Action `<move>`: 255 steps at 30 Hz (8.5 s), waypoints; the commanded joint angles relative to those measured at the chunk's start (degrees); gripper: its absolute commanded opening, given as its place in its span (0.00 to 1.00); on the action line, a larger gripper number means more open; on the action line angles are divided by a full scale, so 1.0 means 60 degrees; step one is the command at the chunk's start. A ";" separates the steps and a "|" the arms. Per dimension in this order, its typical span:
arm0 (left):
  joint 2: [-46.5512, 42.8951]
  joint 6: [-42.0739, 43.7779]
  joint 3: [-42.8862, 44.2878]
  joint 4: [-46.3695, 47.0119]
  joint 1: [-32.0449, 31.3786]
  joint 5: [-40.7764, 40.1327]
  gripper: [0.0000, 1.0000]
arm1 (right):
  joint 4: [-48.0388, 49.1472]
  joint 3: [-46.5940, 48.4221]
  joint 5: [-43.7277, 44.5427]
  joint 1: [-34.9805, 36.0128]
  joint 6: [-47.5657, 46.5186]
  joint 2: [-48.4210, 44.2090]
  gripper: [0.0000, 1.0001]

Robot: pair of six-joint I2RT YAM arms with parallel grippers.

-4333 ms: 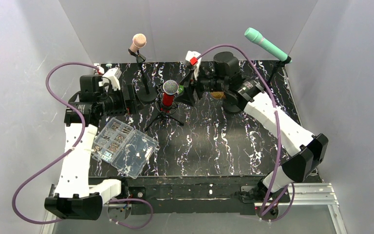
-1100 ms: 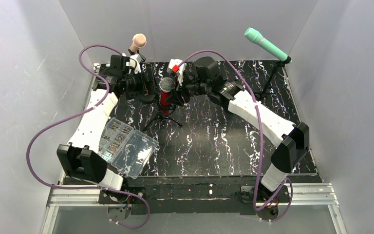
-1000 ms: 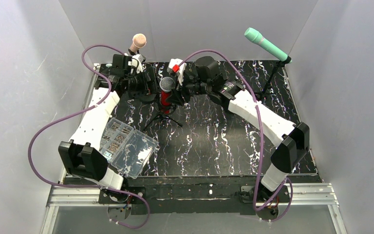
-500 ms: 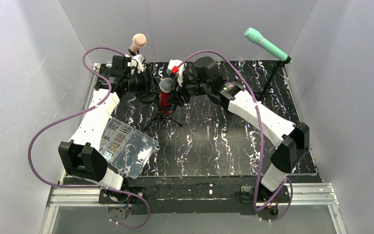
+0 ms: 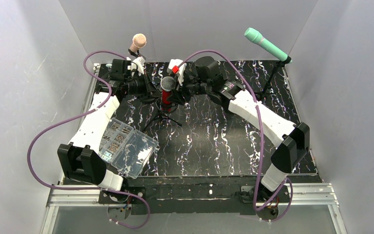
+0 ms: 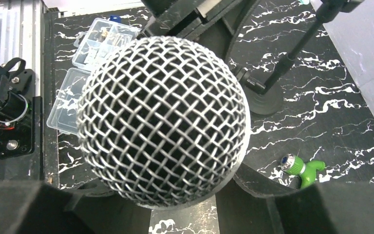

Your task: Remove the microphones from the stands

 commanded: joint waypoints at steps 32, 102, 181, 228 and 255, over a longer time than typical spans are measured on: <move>-0.0122 0.0356 -0.0328 -0.1270 0.0084 -0.1076 0.00 | -0.0467 0.1550 0.0379 0.0002 0.0231 -0.0703 0.01; -0.1481 0.4656 0.3336 -0.4021 0.0083 0.3732 0.98 | -0.2314 0.1980 0.0591 0.0083 0.0839 -0.2465 0.01; -0.0886 -0.0108 0.1621 -0.0567 -0.2478 0.3156 0.00 | 0.2522 -0.1522 -0.2049 -0.1883 0.7976 -0.2329 0.66; -0.1151 0.1692 0.2174 -0.2372 -0.2370 0.2270 0.98 | 0.0529 -0.2374 -0.1749 -0.1997 0.4418 -0.4092 0.01; -0.1409 0.2254 0.2961 -0.2701 -0.1763 0.2078 0.98 | -0.2940 -0.7247 0.0930 -0.7356 0.2442 -0.7772 0.01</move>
